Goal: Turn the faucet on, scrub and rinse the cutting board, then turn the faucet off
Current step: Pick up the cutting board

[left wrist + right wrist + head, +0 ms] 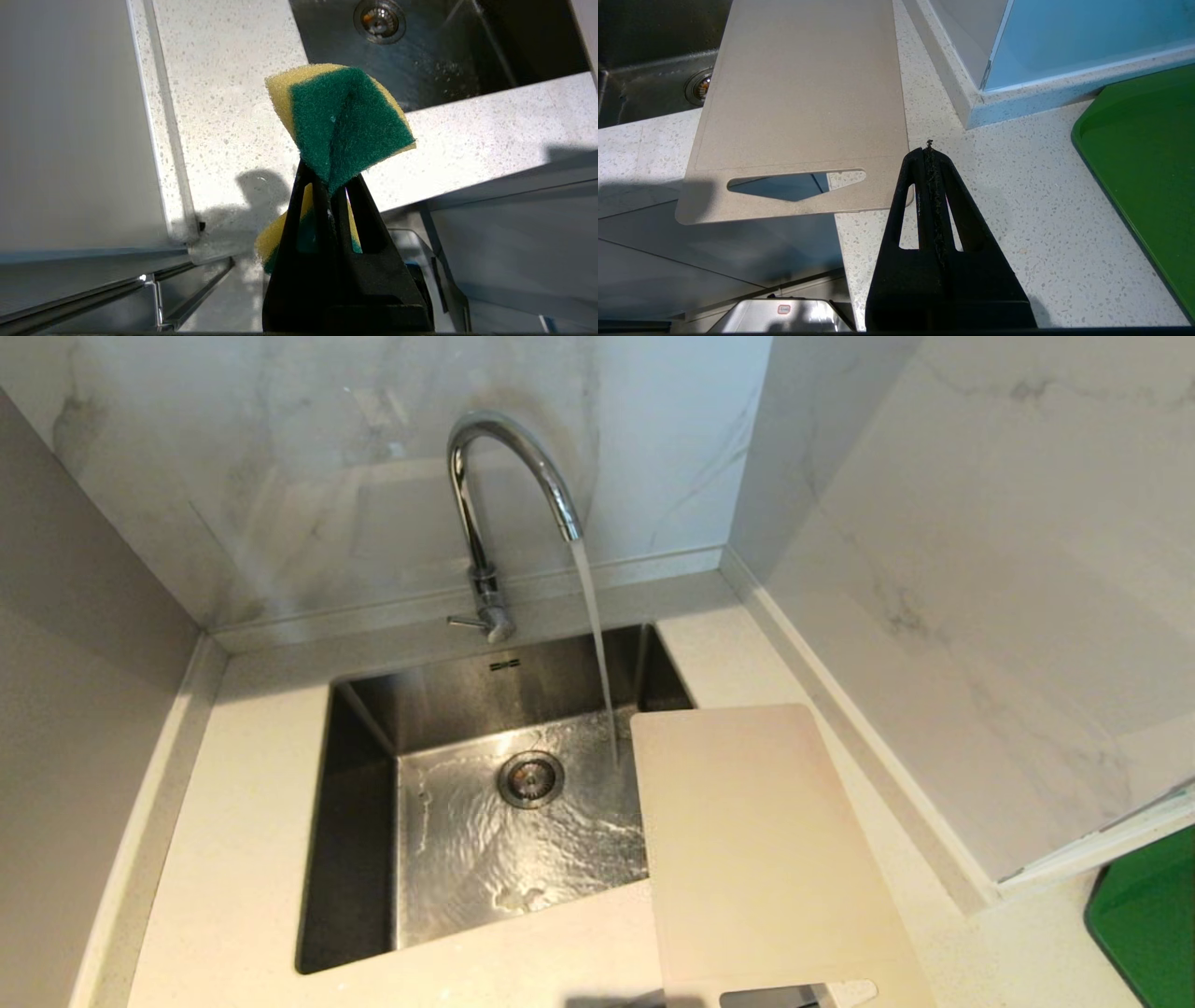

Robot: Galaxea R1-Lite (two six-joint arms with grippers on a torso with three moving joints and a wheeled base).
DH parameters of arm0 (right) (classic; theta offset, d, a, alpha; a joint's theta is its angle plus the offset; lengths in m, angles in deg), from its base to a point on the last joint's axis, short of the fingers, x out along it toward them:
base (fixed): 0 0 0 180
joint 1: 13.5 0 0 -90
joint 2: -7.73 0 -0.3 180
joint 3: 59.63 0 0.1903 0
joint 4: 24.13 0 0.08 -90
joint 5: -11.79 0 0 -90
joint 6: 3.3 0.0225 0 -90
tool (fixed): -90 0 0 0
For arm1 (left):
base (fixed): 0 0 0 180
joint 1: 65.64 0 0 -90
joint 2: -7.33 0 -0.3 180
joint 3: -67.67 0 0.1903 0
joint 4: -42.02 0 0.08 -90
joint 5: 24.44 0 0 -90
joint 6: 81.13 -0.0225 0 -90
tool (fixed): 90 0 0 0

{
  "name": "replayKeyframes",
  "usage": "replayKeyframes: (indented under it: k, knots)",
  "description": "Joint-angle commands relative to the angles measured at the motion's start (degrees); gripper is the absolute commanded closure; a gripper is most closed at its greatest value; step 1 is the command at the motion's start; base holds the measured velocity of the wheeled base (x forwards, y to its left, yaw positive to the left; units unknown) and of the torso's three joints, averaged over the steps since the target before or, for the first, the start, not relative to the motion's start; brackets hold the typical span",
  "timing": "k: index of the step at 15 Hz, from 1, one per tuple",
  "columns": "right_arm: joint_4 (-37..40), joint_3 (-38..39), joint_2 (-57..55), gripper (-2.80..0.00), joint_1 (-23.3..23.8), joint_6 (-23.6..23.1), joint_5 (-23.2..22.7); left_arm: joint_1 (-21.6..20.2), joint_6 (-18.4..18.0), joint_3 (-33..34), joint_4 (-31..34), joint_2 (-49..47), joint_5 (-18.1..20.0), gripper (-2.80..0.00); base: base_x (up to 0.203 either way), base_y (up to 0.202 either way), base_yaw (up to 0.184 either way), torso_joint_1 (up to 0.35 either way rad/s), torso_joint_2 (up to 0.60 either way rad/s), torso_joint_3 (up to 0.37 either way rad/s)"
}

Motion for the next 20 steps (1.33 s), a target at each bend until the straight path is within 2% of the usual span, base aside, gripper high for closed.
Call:
replayKeyframes:
  k: [1, 3, 4, 6, 8, 10, 12, 13, 16, 20]
  knots:
    - [-0.03, 0.00, 0.02, 0.00, -0.01, 0.00, 0.00, -0.36, -0.91, 3.11, -0.13, 8.10, 0.06, 0.00, 0.000, 0.000, 0.000, 0.000, 0.00, 0.000]
    - [-0.03, 0.01, 0.02, 0.00, -0.01, 0.00, 0.00, -0.62, -1.99, 5.11, -3.23, 12.17, -0.95, 0.00, 0.000, 0.000, 0.000, 0.000, 0.00, 0.000]
    - [-0.03, 0.00, 0.02, 0.00, -0.01, 0.00, 0.00, -0.66, -2.13, 6.56, -6.40, 12.24, -3.27, 0.00, 0.000, 0.000, 0.000, 0.000, 0.00, 0.000]
    - [-0.03, 0.00, 0.02, 0.00, -0.01, 0.00, 0.00, -0.68, -2.42, 9.05, -12.93, 12.24, -3.86, 0.00, 0.000, 0.000, 0.000, 0.000, 0.00, 0.000]
    - [-0.03, 0.01, 0.02, 0.00, -0.01, 0.00, 0.00, -0.68, -3.69, 9.25, -13.22, 12.24, -3.45, 0.00, 0.000, 0.000, 0.000, 0.000, 0.00, 0.000]
    - [-0.03, 0.00, 0.02, 0.00, -0.01, 0.00, 0.00, -0.68, -7.11, 9.25, -13.37, 12.28, -3.30, 0.00, 0.000, 0.000, 0.000, 0.000, 0.00, 0.000]
    - [-0.03, 0.01, 0.02, 0.00, -0.01, 0.00, 0.00, -0.68, -13.03, 9.25, -10.12, 12.33, -3.03, 0.00, 0.000, 0.000, 0.000, 0.000, 0.00, 0.000]
    - [-0.03, 0.07, 0.02, 0.00, -0.01, 0.00, 0.00, -0.68, -13.24, 9.25, -10.25, 12.33, -2.49, 0.00, 0.000, 0.000, 0.000, 0.000, 0.00, 0.000]
    - [-0.03, 0.09, 0.02, 0.00, -0.01, 0.00, 0.00, -0.68, -7.34, 9.25, -10.58, 12.29, -2.90, 0.00, 0.000, 0.000, 0.000, 0.000, 0.00, 0.000]
    - [-0.03, 0.00, 0.02, 0.00, -0.01, 0.00, 0.00, -0.77, -6.98, 9.25, -10.59, 12.24, -3.01, 0.00, 0.000, 0.000, 0.000, 0.000, 0.00, 0.000]
